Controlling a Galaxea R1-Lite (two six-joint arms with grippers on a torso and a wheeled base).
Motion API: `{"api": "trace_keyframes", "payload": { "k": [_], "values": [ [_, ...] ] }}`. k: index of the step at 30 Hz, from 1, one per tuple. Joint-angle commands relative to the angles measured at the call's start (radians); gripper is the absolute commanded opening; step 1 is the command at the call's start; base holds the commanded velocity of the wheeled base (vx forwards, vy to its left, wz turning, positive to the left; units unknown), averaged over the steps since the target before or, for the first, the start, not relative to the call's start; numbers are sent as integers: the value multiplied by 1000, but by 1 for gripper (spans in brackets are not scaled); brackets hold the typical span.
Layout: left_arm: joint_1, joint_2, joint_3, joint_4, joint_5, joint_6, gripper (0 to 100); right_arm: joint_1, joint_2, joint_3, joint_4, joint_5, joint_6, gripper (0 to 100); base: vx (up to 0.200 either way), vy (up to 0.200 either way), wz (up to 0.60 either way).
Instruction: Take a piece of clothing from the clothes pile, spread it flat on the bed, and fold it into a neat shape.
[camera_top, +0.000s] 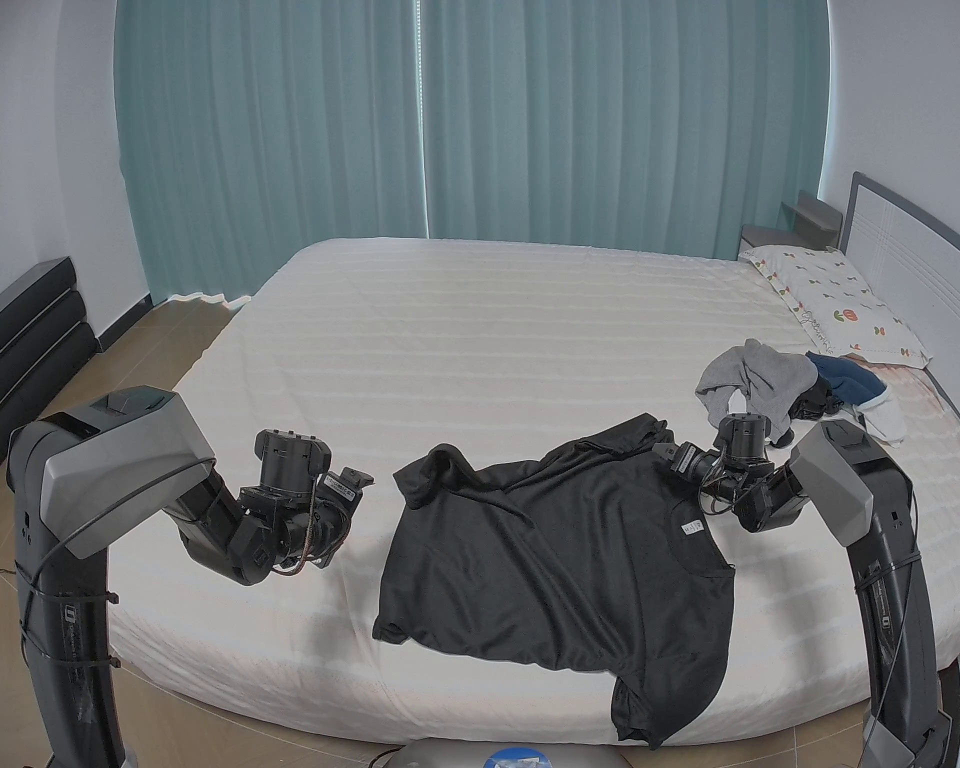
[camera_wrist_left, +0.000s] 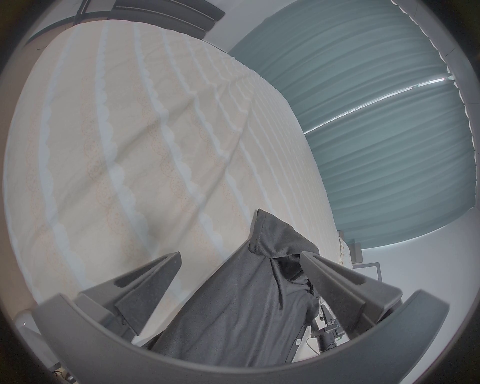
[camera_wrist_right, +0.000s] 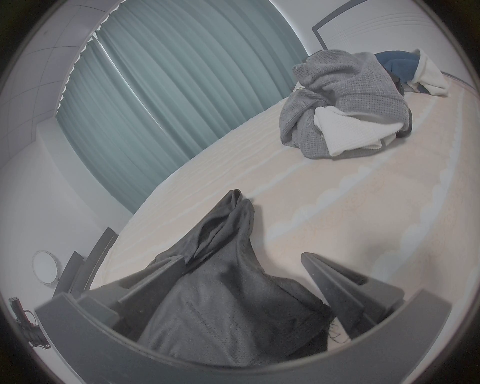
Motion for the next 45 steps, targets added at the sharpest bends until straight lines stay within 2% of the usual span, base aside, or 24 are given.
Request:
{"api": "trace_keyframes", "payload": {
  "k": [1, 9, 13, 20, 32, 33, 38, 39, 41, 42, 43, 45],
  "values": [
    [0, 3, 0, 0, 1, -1, 100, 2, 13, -1, 9, -1, -1, 0, 0, 0, 0],
    [0, 4, -2, 0, 1, 1, 100, -10, 22, -81, 43, -33, 2, 0, 0, 0, 0],
    [0, 6, -2, 0, 1, 1, 100, -10, 35, -190, 75, -144, 3, 0, 0, 0, 0],
    [0, 6, -2, -2, 2, -1, 100, -19, 78, -357, 75, -211, 34, 0, 0, 0, 0],
    [-2, 6, 0, -2, 2, 1, 100, -18, 124, -357, 31, -214, 16, 0, 0, 0, 0],
    [-2, 6, 0, 0, 2, 1, 100, -18, 124, -357, 37, -216, 13, 100, 0, 0, 0],
    [-2, 6, 1, 0, 2, 1, 100, -21, 102, -317, 41, -219, 11, 100, 0, 0, 0],
    [-2, 4, 1, 0, 2, 2, 100, -22, 56, -228, 26, -208, 8, 100, 0, 0, 0],
    [-2, 4, 1, 0, 2, 2, 100, -24, 51, -221, 26, -207, 8, 100, 0, 0, 0],
    [-3, 3, 1, 0, 2, 1, 100, -36, -42, -70, -5, -191, 22, 100, 0, 0, 0],
    [-3, 3, 1, 0, 2, 1, 100, -36, -42, -70, -5, -191, 22, 100, 0, 0, 0],
    [-5, -1, 6, 0, 2, 1, 100, -52, -137, 82, -64, -175, 31, 100, 0, 0, 0]
  ]
}}
